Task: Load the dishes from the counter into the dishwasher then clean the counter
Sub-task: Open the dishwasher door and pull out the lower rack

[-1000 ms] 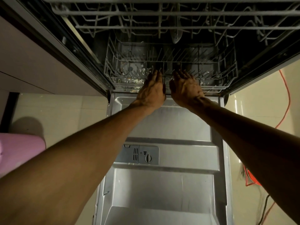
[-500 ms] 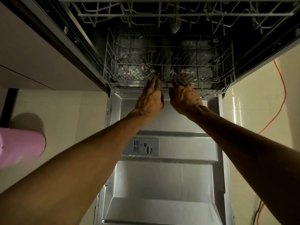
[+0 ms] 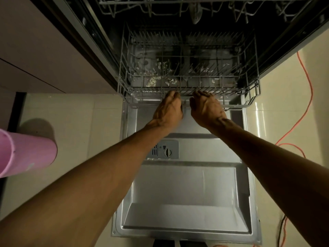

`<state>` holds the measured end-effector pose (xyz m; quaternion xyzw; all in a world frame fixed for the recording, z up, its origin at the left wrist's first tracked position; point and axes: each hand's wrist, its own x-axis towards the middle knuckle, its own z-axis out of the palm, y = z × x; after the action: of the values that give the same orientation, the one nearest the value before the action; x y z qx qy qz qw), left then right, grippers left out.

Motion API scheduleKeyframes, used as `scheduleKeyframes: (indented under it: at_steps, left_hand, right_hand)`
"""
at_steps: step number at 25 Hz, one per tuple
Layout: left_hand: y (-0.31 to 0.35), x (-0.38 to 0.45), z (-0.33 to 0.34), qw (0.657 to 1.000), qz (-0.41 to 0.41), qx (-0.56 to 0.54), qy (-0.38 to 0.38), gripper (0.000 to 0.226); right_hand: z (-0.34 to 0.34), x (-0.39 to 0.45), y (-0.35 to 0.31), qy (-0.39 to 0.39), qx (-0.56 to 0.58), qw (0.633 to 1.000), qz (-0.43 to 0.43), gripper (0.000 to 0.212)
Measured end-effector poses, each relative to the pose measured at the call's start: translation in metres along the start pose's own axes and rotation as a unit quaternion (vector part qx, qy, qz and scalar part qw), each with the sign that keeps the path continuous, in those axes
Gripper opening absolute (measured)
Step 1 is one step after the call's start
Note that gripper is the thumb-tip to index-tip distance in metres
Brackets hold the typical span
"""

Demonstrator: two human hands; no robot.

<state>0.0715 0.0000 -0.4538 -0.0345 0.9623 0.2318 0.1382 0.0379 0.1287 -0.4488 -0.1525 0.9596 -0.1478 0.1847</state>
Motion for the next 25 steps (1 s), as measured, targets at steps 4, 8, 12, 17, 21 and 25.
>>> scheduleKeyframes:
  at_steps: [4,8,12,17,21,25]
  left_hand:
    - [-0.004,-0.028,0.009,0.999,0.018,-0.030,0.012,0.038]
    - [-0.005,-0.049,0.016,0.999,0.014,-0.035,0.030,0.024]
    - [0.000,-0.063,0.020,0.999,-0.015,-0.007,0.027,0.014]
    - [0.006,-0.088,0.021,0.998,-0.051,-0.038,0.021,0.033]
    - [0.004,-0.108,0.037,0.994,-0.075,-0.077,0.018,0.030]
    - [0.007,-0.134,0.046,0.993,-0.101,-0.065,-0.008,0.015]
  right_hand:
    - [0.014,-0.031,0.000,-0.003,-0.004,1.000,0.014,0.037]
    - [0.028,-0.059,-0.003,-0.037,-0.005,0.999,0.037,0.046]
    - [0.033,-0.085,-0.005,-0.041,0.013,0.998,0.039,0.046]
    - [0.039,-0.116,-0.009,-0.037,0.029,0.998,0.030,0.041]
    - [0.047,-0.136,-0.006,-0.036,0.033,0.999,0.020,0.039]
    - [0.053,-0.164,-0.007,-0.042,0.029,0.999,0.011,0.039]
